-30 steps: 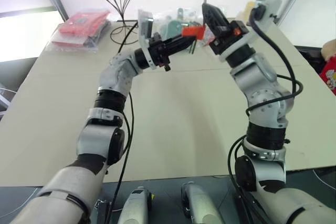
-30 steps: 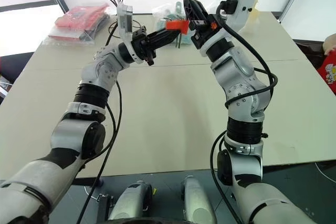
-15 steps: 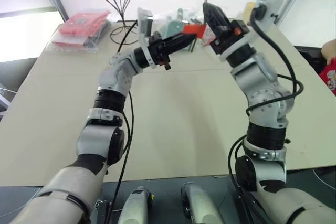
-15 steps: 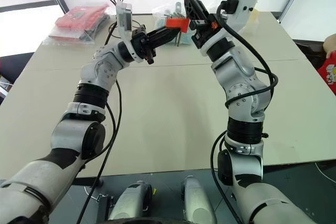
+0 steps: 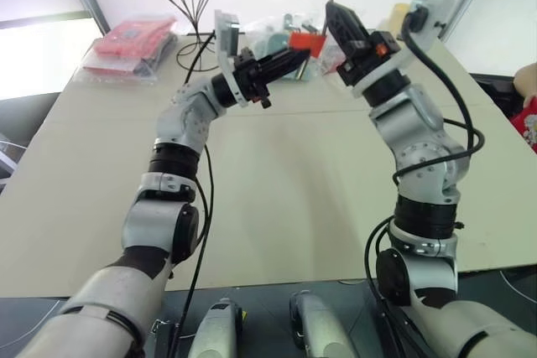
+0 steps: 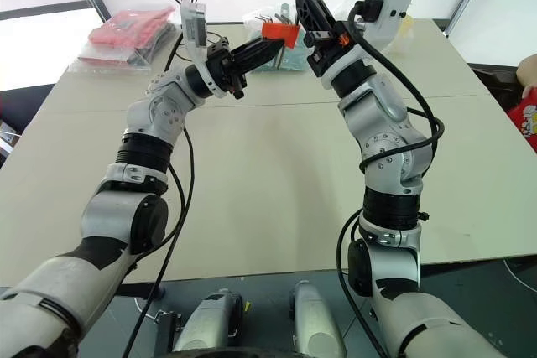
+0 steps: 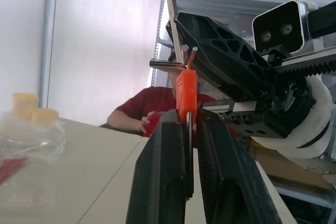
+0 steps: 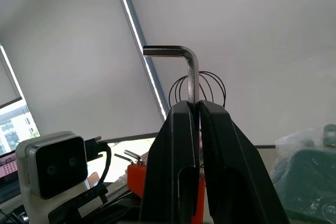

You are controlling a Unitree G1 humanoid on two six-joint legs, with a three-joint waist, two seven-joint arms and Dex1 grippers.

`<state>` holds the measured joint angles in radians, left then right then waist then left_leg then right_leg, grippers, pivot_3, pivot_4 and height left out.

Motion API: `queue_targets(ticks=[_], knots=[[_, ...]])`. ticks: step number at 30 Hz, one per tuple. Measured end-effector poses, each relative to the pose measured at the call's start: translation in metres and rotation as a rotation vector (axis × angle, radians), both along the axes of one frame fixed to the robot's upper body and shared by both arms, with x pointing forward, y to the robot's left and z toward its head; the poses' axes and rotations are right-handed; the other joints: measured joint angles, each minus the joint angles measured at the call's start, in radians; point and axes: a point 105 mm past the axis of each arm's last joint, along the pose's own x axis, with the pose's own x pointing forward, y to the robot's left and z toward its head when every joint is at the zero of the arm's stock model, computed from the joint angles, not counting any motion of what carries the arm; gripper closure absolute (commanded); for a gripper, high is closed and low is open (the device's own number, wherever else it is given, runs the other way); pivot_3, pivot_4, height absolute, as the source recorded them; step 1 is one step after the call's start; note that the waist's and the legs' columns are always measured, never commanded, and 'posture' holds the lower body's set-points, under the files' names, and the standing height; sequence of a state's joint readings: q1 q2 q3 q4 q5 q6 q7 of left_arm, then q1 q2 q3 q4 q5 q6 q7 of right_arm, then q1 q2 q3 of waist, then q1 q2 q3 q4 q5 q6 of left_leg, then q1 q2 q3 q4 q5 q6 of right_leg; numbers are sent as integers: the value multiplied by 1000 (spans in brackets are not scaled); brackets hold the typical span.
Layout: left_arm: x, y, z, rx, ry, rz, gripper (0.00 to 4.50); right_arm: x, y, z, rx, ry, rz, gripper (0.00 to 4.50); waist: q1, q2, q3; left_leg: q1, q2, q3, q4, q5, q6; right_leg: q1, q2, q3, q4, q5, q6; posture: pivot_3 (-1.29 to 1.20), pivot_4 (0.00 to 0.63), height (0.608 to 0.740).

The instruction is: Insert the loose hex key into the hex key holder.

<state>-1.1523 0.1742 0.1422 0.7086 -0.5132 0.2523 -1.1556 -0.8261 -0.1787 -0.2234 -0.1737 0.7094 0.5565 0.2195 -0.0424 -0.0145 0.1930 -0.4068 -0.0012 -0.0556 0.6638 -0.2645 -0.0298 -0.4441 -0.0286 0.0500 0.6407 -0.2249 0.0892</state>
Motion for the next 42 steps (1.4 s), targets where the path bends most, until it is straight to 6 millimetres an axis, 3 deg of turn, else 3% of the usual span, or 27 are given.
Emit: queue_targets(ticks=[2,5,12,26,29,31,35,37,42], knots=[[0,0,0,0,0,0,4500,0,0,0,0,0,0,4458,0,0,0,0,0,0,0,0,0,0,0,0,0,0,0,0,150,740],[0,0,0,0,0,0,4500,0,0,0,0,-1,0,3465,0,0,0,0,0,0,0,0,0,0,0,0,1,0,0,0,150,740],[0,0,0,0,-1,0,4500,0,-1,1,2,-7,-3,63,0,0,0,0,0,0,0,0,0,0,0,0,1,0,0,0,150,740],[1,4,-1,-13,5,12,4500,-3,-9,16,-37,-65,-29,63,0,0,0,1,0,0,1,0,0,0,0,0,3,0,0,0,150,740],[1,10,-6,-16,20,23,4500,-9,-14,16,-162,-91,-3,63,0,0,0,1,0,0,1,0,0,0,0,0,3,0,0,0,150,740],[0,21,-13,-8,37,43,4500,-17,-20,5,-322,-91,26,63,0,0,0,1,0,0,1,0,0,0,0,0,2,0,0,0,150,740],[-2,48,-33,30,96,110,4500,-36,-27,-53,-670,24,162,63,1,0,0,0,0,0,1,0,0,0,0,0,2,0,0,0,150,740],[-5,53,-39,47,116,123,4500,-44,-27,-75,-764,73,231,63,0,0,0,1,0,0,2,0,0,0,0,1,3,0,0,0,150,740],[-19,67,-50,75,152,159,4500,-67,-27,-94,-886,98,361,63,1,0,0,4,0,0,2,0,0,2,0,1,5,0,0,0,150,740]])
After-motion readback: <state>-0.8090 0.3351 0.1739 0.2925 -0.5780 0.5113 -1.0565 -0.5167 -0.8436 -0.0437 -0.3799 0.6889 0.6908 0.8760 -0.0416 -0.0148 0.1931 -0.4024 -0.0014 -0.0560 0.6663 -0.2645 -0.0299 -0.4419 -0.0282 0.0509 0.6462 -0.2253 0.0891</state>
